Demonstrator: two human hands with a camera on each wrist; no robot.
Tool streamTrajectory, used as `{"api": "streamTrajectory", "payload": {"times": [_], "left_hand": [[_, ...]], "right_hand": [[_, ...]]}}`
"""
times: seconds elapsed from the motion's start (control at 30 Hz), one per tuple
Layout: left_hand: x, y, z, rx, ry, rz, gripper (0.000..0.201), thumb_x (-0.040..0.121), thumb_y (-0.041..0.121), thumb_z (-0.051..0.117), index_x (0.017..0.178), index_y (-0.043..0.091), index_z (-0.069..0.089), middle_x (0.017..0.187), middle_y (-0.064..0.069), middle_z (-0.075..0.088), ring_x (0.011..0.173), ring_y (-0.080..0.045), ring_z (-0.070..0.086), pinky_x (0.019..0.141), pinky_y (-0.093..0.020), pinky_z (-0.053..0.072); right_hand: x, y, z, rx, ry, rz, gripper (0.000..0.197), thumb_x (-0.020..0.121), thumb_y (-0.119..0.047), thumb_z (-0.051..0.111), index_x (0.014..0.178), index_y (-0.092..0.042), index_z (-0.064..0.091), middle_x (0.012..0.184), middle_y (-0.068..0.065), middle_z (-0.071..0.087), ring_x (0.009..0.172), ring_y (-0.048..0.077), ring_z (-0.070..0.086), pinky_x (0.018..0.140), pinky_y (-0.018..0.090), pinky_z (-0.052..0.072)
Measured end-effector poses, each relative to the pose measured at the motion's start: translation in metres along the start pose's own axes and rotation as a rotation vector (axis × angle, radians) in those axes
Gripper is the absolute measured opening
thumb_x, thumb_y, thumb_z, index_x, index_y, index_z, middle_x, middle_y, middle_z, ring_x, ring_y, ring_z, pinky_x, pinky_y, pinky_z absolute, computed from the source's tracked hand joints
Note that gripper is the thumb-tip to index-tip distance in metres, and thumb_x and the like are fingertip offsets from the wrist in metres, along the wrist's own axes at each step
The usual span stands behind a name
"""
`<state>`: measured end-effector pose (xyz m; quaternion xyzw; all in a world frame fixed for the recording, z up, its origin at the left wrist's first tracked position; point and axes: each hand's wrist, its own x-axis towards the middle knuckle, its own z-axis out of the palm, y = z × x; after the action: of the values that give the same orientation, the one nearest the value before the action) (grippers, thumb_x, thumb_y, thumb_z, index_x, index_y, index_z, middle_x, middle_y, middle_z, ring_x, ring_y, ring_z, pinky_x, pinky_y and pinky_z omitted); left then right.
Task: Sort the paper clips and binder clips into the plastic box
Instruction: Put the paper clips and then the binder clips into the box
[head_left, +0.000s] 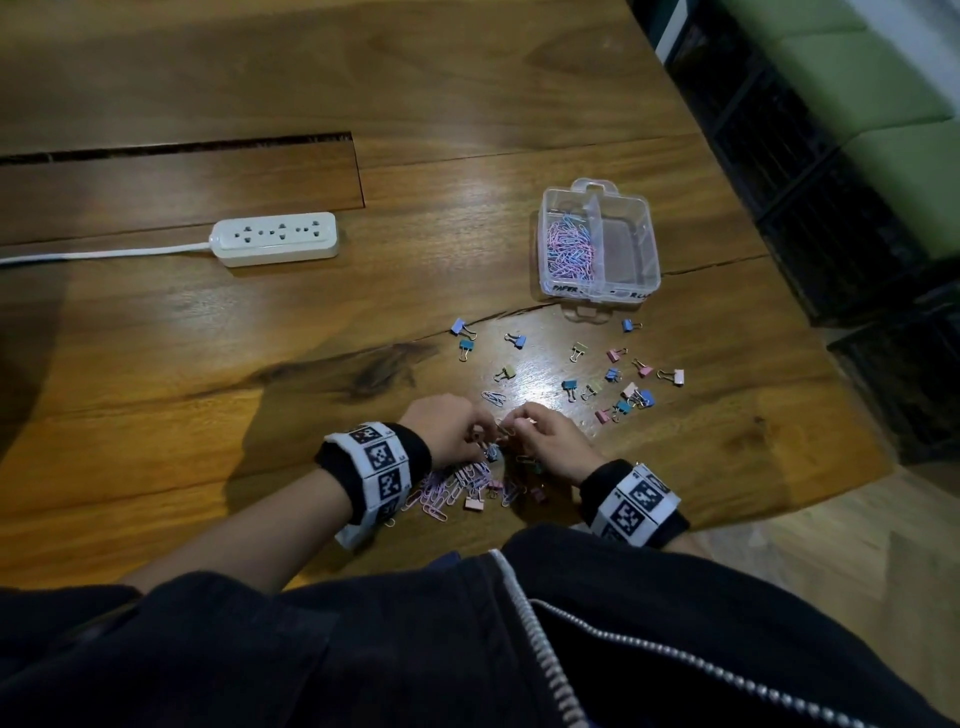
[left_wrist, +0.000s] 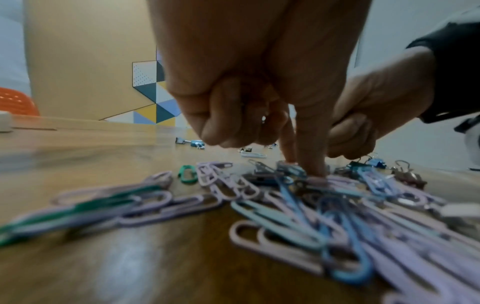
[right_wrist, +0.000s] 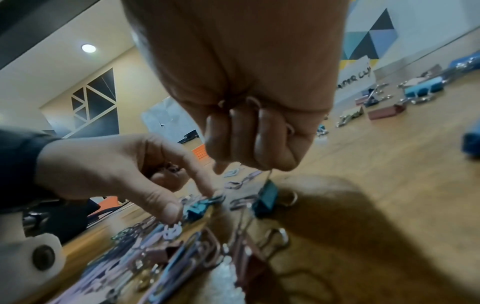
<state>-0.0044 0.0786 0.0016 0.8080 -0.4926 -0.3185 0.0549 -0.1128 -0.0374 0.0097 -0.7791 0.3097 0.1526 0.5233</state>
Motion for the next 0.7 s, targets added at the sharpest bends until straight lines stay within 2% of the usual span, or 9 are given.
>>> {"api": "streamTrajectory", "payload": {"times": [0.07, 0.13, 0.2, 0.3, 0.33, 0.43, 0.53, 0.6, 0.7], "left_hand": [[0.003, -0.002, 0.002, 0.018, 0.015, 0.000, 0.019, 0.086, 0.034, 0.058, 0.101, 0.024, 0.062, 0.106, 0.003, 0.062, 0.093, -0.011, 0.054, 0.070, -0.021, 0.038], [0.005, -0.004, 0.003, -0.002, -0.004, 0.005, 0.016, 0.087, 0.034, 0.058, 0.095, 0.021, 0.061, 0.102, 0.002, 0.063, 0.088, -0.010, 0.053, 0.069, -0.022, 0.038], [0.005, -0.007, 0.003, -0.077, -0.027, -0.004, 0.015, 0.087, 0.033, 0.058, 0.093, 0.020, 0.061, 0.100, 0.002, 0.063, 0.086, -0.010, 0.051, 0.071, -0.022, 0.039], [0.002, -0.012, 0.000, -0.198, -0.019, -0.021, 0.009, 0.086, 0.032, 0.059, 0.085, 0.024, 0.056, 0.091, 0.006, 0.056, 0.083, -0.011, 0.050, 0.066, -0.021, 0.036], [0.001, -0.013, -0.001, -0.223, -0.008, -0.019, 0.009, 0.086, 0.031, 0.059, 0.082, 0.025, 0.054, 0.089, 0.006, 0.055, 0.082, -0.011, 0.049, 0.063, -0.021, 0.035], [-0.001, -0.017, -0.003, -0.265, 0.003, -0.021, 0.013, 0.086, 0.029, 0.060, 0.076, 0.027, 0.052, 0.088, 0.004, 0.056, 0.081, -0.013, 0.050, 0.068, -0.026, 0.040], [-0.002, -0.018, -0.005, -0.310, -0.003, -0.015, 0.012, 0.088, 0.024, 0.057, 0.078, 0.023, 0.051, 0.088, 0.002, 0.053, 0.080, -0.013, 0.049, 0.078, -0.032, 0.046], [-0.003, -0.021, -0.008, -0.452, -0.005, -0.016, 0.018, 0.089, 0.018, 0.055, 0.073, 0.022, 0.048, 0.082, 0.004, 0.049, 0.073, -0.010, 0.047, 0.071, -0.022, 0.045], [-0.009, -0.032, -0.014, -0.834, 0.002, -0.089, 0.027, 0.089, 0.004, 0.051, 0.066, 0.017, 0.044, 0.073, 0.001, 0.051, 0.054, -0.002, 0.047, 0.050, -0.012, 0.041]], "right_hand": [[0.000, 0.001, -0.002, 0.045, -0.020, 0.038, 0.018, 0.095, -0.009, 0.038, 0.099, -0.011, 0.055, 0.091, -0.001, 0.053, 0.090, 0.016, 0.047, 0.063, 0.020, 0.038], [0.000, 0.002, -0.005, 0.043, -0.043, 0.041, 0.022, 0.094, -0.005, 0.037, 0.086, -0.017, 0.053, 0.082, -0.003, 0.052, 0.088, 0.017, 0.047, 0.062, 0.019, 0.037], [0.001, 0.002, -0.005, -0.002, -0.060, 0.030, 0.022, 0.095, -0.009, 0.039, 0.081, -0.020, 0.052, 0.088, 0.002, 0.056, 0.089, 0.017, 0.048, 0.065, 0.024, 0.039], [0.002, 0.003, -0.001, -0.110, -0.061, 0.000, 0.004, 0.088, -0.022, 0.056, 0.090, -0.020, 0.054, 0.097, 0.005, 0.060, 0.086, 0.019, 0.055, 0.064, 0.025, 0.044], [0.003, 0.004, 0.001, -0.145, -0.066, -0.012, 0.014, 0.082, -0.024, 0.064, 0.092, -0.021, 0.055, 0.099, 0.006, 0.062, 0.087, 0.022, 0.058, 0.063, 0.026, 0.047], [0.004, 0.003, 0.005, -0.253, -0.053, -0.064, 0.031, 0.075, -0.022, 0.071, 0.105, -0.023, 0.061, 0.108, 0.004, 0.065, 0.097, 0.022, 0.062, 0.083, 0.034, 0.051], [0.005, -0.004, 0.007, -0.403, -0.013, -0.148, 0.025, 0.080, -0.024, 0.066, 0.104, -0.019, 0.064, 0.106, 0.004, 0.067, 0.097, 0.020, 0.061, 0.084, 0.029, 0.048], [0.005, -0.007, 0.006, -0.503, 0.005, -0.186, 0.021, 0.082, -0.024, 0.064, 0.102, -0.019, 0.064, 0.106, 0.002, 0.067, 0.097, 0.019, 0.060, 0.078, 0.024, 0.044], [0.007, -0.010, 0.002, -0.586, -0.020, -0.197, 0.019, 0.082, -0.024, 0.064, 0.099, -0.017, 0.063, 0.106, 0.000, 0.065, 0.091, 0.014, 0.055, 0.074, 0.022, 0.036]]}}
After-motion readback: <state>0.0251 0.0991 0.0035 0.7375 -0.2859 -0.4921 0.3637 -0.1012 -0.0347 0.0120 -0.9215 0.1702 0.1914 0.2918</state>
